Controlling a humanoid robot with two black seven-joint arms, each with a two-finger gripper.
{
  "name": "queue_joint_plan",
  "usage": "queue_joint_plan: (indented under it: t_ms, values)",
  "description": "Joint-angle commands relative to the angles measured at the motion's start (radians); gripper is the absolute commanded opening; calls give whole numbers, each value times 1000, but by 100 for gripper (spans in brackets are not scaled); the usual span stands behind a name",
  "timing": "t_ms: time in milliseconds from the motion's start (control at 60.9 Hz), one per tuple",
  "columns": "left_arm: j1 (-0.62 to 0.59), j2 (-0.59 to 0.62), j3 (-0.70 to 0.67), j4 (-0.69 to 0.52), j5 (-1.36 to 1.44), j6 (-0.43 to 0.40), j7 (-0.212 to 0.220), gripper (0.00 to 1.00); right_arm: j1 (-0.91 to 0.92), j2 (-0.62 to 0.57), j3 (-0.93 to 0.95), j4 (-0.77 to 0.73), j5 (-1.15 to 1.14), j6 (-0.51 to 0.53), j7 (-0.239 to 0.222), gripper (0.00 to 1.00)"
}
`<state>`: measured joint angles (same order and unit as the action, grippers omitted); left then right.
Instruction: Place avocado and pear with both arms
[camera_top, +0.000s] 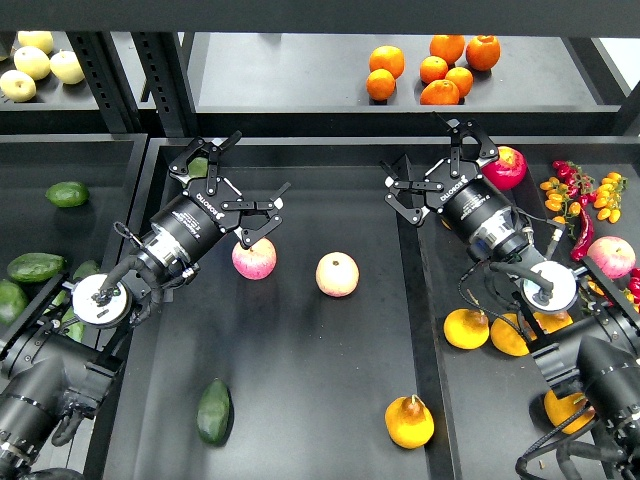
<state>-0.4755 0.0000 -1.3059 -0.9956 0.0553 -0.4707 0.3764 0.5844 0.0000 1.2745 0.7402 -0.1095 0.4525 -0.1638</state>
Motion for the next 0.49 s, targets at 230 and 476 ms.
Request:
queue_joint_plan:
  t_ms: [230,476]
  values:
    - [-2,0,-1,-1,9,-18,3,99,2,0,-1,7,-6,0,0,100]
    - [0,0,5,-6,8,-18,22,99,2,0,-1,8,-6,0,0,100]
